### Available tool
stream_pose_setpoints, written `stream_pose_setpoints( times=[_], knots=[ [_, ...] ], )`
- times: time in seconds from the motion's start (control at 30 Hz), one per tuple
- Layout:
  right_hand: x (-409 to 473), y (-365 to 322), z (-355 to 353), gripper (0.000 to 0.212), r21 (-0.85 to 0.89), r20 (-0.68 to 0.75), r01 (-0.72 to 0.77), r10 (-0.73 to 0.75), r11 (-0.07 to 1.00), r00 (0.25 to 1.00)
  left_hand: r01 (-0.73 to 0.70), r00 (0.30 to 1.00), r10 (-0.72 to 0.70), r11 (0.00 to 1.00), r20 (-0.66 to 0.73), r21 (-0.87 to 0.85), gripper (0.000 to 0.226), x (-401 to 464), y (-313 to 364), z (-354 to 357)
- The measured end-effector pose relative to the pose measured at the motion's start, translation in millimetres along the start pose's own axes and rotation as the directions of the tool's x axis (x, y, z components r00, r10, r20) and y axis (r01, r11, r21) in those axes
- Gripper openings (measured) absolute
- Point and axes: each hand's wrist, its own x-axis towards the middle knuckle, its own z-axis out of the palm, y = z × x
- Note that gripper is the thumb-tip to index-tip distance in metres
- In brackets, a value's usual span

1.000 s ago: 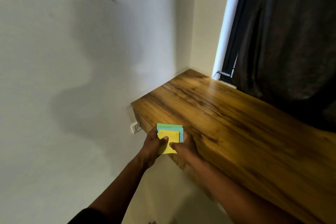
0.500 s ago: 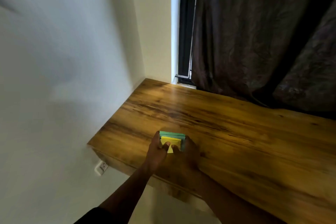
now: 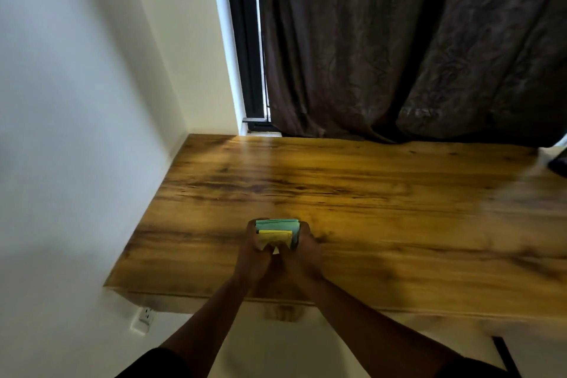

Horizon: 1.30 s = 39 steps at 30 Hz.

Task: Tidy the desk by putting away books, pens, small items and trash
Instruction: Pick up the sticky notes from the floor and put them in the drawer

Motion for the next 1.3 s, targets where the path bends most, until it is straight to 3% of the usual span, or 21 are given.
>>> stream_pose_setpoints(
  times=[0.17, 0.37, 0.57, 0.77, 0.97, 1.1, 1.3],
  knots=[
    [0, -2, 1, 0.067, -0.127, 0.033, -0.008, 0.012, 0.992, 0.999, 0.008, 1.000, -0.008, 1.000, -0.030, -0.015, 0.066, 1, 0, 2],
    [-5, 1, 4, 0.068, -0.108, 0.018, 0.001, 0.000, 0.994, 1.000, 0.019, 1.000, -0.018, 0.999, 0.018, -0.046, 0.081, -5, 6, 7],
    [-8, 7, 10, 0.078, -0.089, 0.012, 0.052, -0.051, 0.995, 0.999, 0.114, 0.993, -0.113, 0.991, 0.016, -0.067, 0.103, -6, 8, 8],
    [-7, 3, 11, 0.074, -0.115, 0.016, 0.019, -0.018, 0.993, 1.000, 0.112, 0.993, -0.109, 0.988, 0.037, -0.104, 0.086, -4, 7, 11],
    [-8, 2, 10, 0.076, -0.074, 0.006, 0.015, -0.014, 0.997, 1.000, 0.109, 0.993, -0.106, 0.992, 0.048, -0.069, 0.090, -4, -2, 3],
    [-8, 1, 8, 0.064, -0.096, -0.006, 0.018, -0.018, 0.995, 1.000, -0.024, 1.000, 0.024, 0.999, 0.011, 0.030, 0.064, -5, -6, -2],
    [-7, 4, 3, 0.047, -0.106, -0.003, 0.032, -0.032, 0.994, 0.999, -0.041, 0.999, 0.044, 0.962, -0.005, 0.271, 0.049, -4, -19, -12]
  ],
)
